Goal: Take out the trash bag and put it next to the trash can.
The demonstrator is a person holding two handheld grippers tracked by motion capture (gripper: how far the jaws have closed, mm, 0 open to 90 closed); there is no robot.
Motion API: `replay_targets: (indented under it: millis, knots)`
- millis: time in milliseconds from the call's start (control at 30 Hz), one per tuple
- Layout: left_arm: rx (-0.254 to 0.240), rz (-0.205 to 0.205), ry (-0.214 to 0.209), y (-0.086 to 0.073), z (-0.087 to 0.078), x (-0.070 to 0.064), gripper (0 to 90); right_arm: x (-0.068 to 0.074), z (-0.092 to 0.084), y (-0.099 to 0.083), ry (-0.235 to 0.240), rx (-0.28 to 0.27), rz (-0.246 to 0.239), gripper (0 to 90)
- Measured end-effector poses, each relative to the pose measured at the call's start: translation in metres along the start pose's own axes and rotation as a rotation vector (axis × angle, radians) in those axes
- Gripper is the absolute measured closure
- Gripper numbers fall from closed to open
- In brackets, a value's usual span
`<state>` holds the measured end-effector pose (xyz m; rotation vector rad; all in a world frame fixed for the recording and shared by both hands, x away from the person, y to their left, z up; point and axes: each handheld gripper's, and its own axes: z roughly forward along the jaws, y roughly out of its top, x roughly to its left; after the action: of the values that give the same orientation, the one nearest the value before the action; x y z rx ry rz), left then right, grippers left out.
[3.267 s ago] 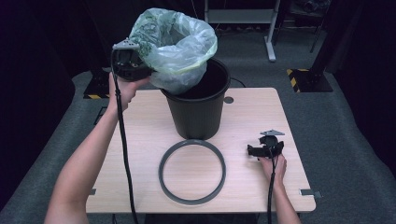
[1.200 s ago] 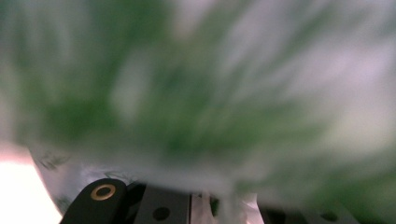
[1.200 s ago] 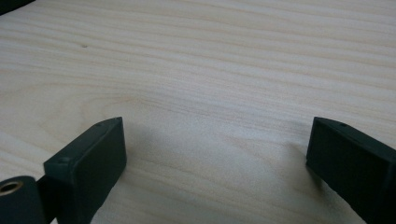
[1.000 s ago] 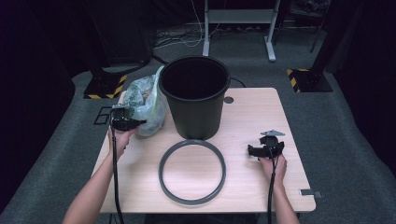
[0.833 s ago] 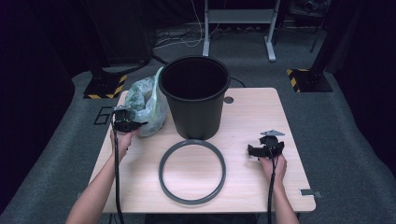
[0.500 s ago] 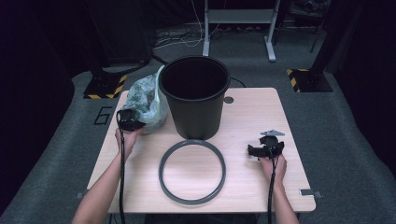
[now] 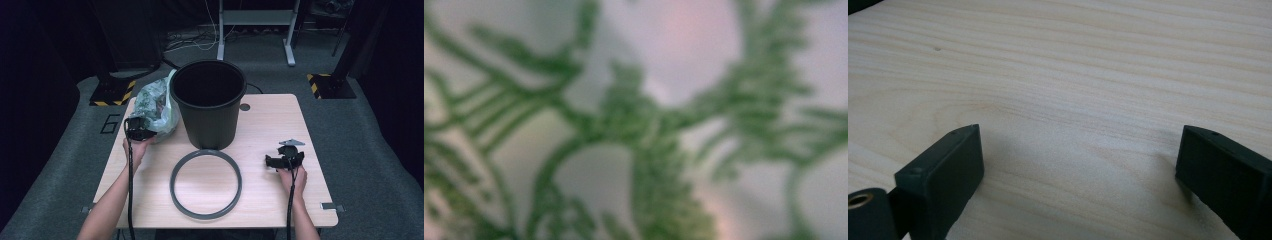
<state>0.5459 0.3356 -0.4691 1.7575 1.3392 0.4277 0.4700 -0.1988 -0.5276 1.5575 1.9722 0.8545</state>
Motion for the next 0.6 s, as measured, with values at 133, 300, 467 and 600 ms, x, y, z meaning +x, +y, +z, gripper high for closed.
replay_targets:
  millis: [133, 300, 467, 600]
  knots:
    - [0.003, 0.045, 0.033, 0.000, -0.006, -0.006, 48.1, 0.000, 0.000, 0.000, 0.000, 0.000, 0.002, 4.4]
    - [0.014, 0.102, 0.064, -0.004, -0.015, -0.016, 27.4, 0.000, 0.000, 0.000, 0.000, 0.000, 0.002, 4.6]
    - [0.007, 0.154, 0.072, -0.011, -0.032, -0.026, 14.0, 0.000, 0.000, 0.000, -0.001, -0.001, 0.002, 4.9]
    - [0.006, 0.184, 0.088, -0.016, -0.042, -0.031, 8.3, 0.000, 0.000, 0.000, 0.000, -0.002, 0.002, 5.2]
